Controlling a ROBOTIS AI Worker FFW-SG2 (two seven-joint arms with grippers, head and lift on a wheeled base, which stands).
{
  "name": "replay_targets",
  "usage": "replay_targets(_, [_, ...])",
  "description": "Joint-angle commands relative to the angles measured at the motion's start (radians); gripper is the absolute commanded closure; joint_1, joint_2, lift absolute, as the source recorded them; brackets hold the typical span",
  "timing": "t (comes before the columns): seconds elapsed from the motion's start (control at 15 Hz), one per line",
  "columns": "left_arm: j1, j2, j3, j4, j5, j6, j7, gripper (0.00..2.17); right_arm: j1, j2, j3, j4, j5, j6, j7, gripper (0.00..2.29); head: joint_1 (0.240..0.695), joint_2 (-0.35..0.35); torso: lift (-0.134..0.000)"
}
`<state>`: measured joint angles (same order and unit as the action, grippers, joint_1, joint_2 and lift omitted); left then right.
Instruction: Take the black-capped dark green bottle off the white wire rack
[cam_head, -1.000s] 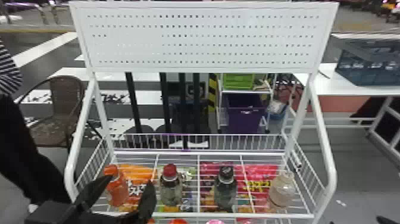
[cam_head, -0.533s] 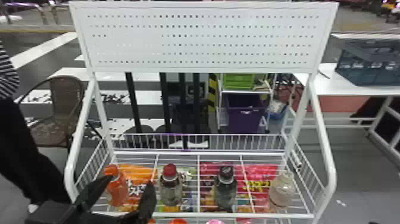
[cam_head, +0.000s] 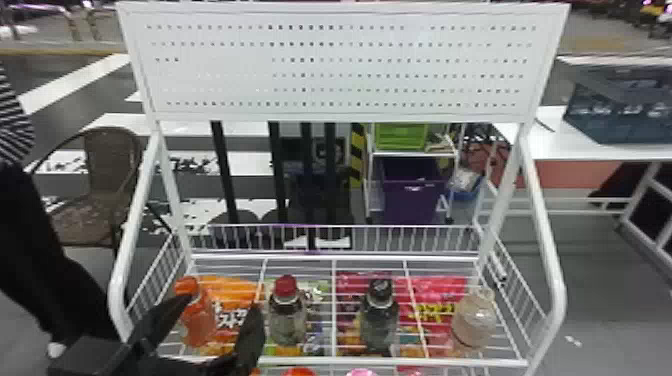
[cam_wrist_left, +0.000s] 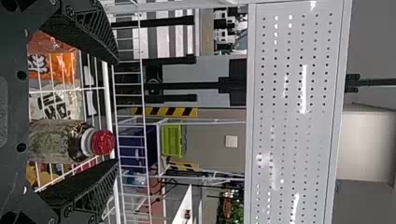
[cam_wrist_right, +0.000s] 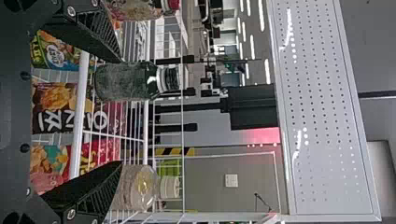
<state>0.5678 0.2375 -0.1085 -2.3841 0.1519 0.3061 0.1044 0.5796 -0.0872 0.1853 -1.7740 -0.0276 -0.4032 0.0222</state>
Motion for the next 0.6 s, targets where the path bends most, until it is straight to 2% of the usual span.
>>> replay_targets(0.0, [-0.002, 0.000, 0.000, 0.000, 0.000, 0.000, -0.002, 0.14, -0.113, 0.000, 0.069, 0.134, -0.008, -0.048, -0.039, 0.13, 0.499, 0.000, 0.000])
replay_targets(0.27, [-0.005, 0.000, 0.000, 0.002, 0.000, 0.012, -0.005, 0.14, -0.271, 0.009, 0.143, 0.232, -0.005, -0.021, -0.096, 0.13, 0.499, 0.000, 0.000])
replay_targets(0.53, [-0.009, 0.002, 0.000, 0.006, 0.002, 0.018, -0.008, 0.14, -0.374, 0.035, 0.152, 0.306, 0.000, 0.059, -0.100, 0.13, 0.499, 0.000, 0.000])
